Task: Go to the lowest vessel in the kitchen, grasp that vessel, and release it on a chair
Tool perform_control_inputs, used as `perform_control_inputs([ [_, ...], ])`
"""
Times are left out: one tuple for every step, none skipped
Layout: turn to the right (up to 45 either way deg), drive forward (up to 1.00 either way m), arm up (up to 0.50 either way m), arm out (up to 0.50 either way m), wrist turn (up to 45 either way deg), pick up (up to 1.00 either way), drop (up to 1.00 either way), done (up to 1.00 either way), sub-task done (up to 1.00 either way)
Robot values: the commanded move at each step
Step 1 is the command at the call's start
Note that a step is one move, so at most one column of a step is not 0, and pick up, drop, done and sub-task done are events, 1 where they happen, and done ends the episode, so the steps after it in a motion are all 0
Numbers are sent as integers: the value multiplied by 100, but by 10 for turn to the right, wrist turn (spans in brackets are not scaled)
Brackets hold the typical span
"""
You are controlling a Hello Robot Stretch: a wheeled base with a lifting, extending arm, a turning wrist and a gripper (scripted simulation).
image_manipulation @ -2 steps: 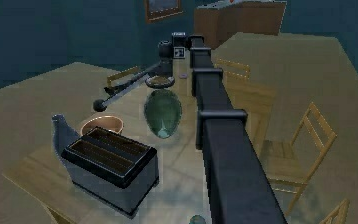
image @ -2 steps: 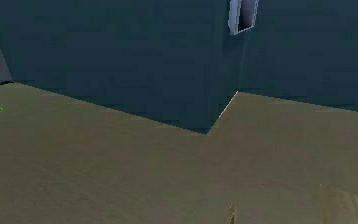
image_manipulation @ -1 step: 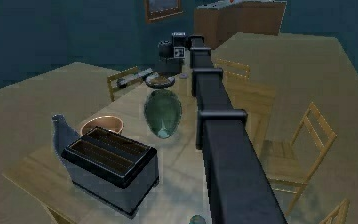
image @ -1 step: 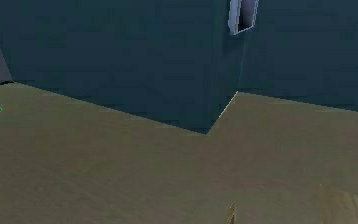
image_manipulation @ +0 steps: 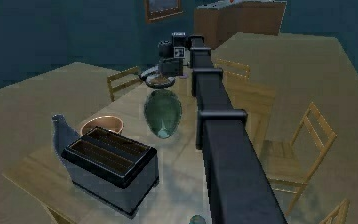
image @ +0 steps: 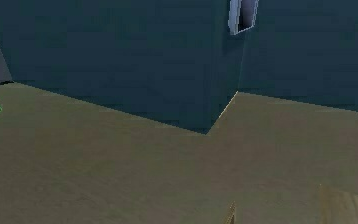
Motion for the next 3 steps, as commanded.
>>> perform_control_inputs([
  [0, 0, -26, 0, 0, 0, 0, 0, 0],
  [0, 0, 0, 0, 0, 100, 0, 0, 0],
  [0, 0, 10, 0, 0, 0, 0, 0, 0],
])
